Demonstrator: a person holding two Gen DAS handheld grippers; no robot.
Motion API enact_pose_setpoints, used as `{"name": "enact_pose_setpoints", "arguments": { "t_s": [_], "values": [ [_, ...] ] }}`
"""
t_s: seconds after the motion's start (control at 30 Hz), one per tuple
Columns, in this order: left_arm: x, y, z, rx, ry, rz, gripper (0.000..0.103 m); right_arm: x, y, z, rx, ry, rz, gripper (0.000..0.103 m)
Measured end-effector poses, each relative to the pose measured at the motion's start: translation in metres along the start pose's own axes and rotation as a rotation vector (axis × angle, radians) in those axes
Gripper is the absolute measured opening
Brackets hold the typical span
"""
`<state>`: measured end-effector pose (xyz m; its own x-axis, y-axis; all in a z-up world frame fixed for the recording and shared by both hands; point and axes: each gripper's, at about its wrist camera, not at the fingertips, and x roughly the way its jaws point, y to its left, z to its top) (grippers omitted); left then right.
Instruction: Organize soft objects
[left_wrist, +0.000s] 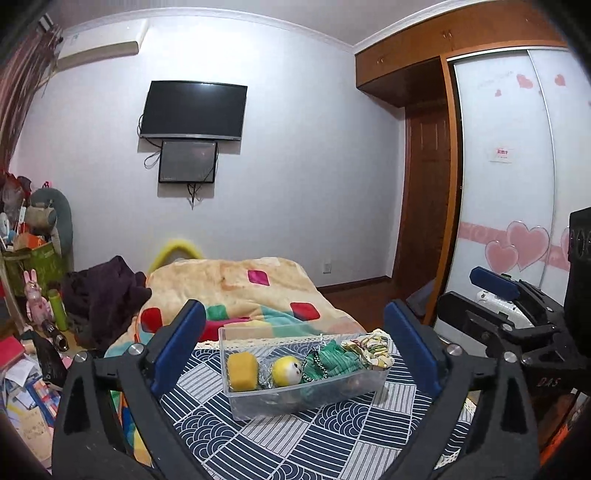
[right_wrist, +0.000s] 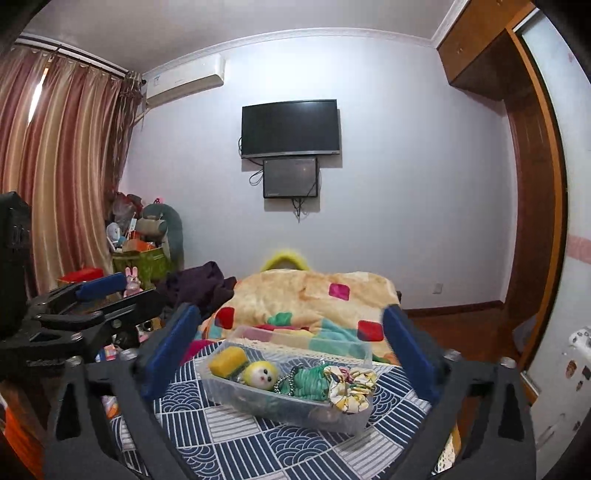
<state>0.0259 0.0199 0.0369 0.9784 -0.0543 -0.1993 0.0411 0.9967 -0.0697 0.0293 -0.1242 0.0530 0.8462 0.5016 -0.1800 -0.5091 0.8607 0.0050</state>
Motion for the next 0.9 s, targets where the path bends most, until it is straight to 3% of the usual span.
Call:
{"name": "enact_pose_setpoints", "arguments": {
  "t_s": [0.9],
  "values": [
    [-0.003,-0.001,-0.009,0.013,0.009,0.028,0.103,-0.011,-0.009,-0.009,0.038,0.003,-0.004,0.103]
  ]
}}
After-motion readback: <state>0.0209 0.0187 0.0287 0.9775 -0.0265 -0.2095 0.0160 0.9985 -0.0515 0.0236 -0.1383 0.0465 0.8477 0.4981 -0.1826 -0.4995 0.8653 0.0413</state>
